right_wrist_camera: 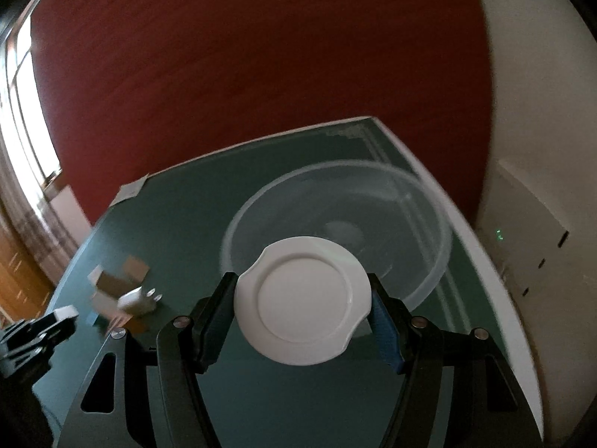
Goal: Organize rigid objects
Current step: 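Carry the plate into the clear bowl and open the right tool while the left tool carries the cube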
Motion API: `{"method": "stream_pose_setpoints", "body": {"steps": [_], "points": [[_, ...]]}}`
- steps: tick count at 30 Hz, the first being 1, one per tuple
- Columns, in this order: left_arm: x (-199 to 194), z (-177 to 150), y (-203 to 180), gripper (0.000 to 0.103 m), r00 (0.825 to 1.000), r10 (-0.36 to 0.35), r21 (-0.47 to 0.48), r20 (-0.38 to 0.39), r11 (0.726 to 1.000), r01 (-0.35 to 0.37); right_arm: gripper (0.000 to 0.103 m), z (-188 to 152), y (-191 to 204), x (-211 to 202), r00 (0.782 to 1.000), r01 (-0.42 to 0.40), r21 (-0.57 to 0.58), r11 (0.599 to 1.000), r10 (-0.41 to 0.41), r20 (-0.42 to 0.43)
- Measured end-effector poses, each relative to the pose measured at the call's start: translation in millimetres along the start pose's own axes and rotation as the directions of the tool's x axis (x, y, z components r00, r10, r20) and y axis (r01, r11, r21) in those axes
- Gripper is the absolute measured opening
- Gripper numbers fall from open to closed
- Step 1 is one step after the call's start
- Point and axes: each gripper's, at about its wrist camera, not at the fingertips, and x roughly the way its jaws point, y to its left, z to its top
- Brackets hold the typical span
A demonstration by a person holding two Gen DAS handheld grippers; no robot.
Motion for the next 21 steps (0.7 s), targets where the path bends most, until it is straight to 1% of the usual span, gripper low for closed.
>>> {"method": "stream_pose_setpoints", "body": {"steps": [4, 9, 12, 16, 21], "points": [[-2.9, 7.5, -16.2, 0.035, 1.0, -0.017, 0.02, 0.018, 1.0, 0.017, 0.067, 8.4, -8.3, 12.6, 1.0, 0.03, 0.011, 0.999, -0.03, 0.004], [-2.2, 15.5, -35.0, 0.035, 0.999, -0.04, 0.039, 0.024, 0.998, 0.039, 0.067, 13.0, -18.7, 31.6, 0.998, 0.063, 0.018, 0.998, -0.063, -0.014], [-1.7, 19.3, -45.1, 0.035, 0.998, -0.05, 0.056, 0.027, 0.997, 0.049, 0.068, 14.5, -25.2, 38.8, 0.997, 0.071, 0.037, 0.997, -0.07, -0.019], [1.5, 26.5, -60.2, 0.035, 0.997, -0.065, 0.075, 0.029, 0.995, 0.062, 0.069, 15.4, -34.0, 38.3, 0.997, 0.079, 0.067, 0.995, -0.079, -0.004], [6.3, 38.9, -81.7, 0.035, 0.995, -0.091, 0.101, 0.033, 0.991, 0.087, 0.07, 13.9, -38.4, 34.2, 0.997, 0.08, 0.073, 0.994, -0.081, 0.009]]}}
